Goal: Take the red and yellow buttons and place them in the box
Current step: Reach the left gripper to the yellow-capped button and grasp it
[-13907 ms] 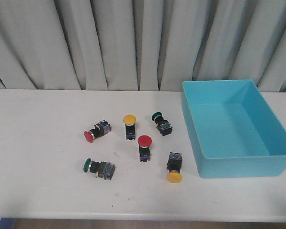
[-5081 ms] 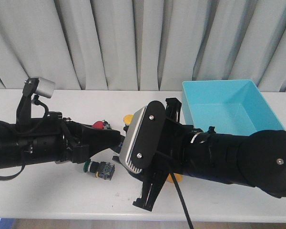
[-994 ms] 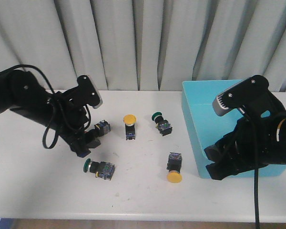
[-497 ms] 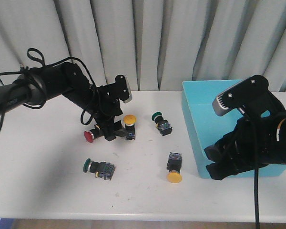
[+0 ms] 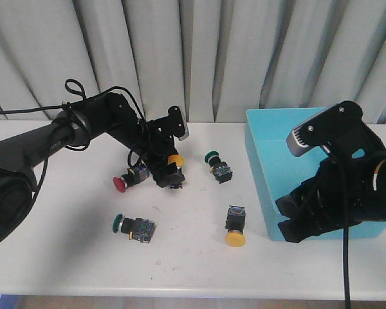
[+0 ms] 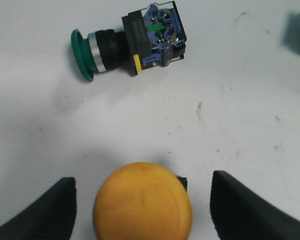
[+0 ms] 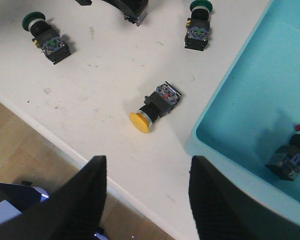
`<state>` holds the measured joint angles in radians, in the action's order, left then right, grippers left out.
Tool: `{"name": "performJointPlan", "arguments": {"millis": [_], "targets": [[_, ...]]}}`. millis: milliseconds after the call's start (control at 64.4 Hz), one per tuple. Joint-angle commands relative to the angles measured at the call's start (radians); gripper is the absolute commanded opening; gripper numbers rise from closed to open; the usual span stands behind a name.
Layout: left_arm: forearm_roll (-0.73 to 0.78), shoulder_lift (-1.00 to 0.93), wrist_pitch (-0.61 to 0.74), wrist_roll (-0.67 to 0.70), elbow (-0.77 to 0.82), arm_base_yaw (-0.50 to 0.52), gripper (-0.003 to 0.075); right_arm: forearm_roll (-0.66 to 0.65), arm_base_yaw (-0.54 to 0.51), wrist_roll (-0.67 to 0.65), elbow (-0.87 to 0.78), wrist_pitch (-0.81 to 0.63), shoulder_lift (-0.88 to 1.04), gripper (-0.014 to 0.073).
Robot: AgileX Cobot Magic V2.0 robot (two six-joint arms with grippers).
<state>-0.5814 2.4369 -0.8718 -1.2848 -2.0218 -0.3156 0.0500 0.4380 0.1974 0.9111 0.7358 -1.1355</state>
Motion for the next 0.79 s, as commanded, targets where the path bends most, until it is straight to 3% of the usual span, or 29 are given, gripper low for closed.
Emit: {"name": "performJointPlan", "arguments": {"millis": [0,326,513,777], "targets": [[-0.053,-0.064,0.008,0.002,-0.034,-0.004,0.0478,0.005,-0.001,0.012,0.025,-0.057,0.021,0.0365],[-0.047,-0.071,0.004,0.066,-0.053,0.0,0.0288,0.005,-0.004,0.012,0.025,-0.057,0.021,0.0365],[-0.042,-0.12,-0.057,0.278,-0.078,0.021,0.0236,0.005,-0.003,0.013,0.025,-0.047,0.021,0.0365],[0.039,-0.28,-0.088,0.553,-0.078,0.052,0.0235,0.001,-0.003,0.014,0.025,-0.029,0.023,0.0365]]}}
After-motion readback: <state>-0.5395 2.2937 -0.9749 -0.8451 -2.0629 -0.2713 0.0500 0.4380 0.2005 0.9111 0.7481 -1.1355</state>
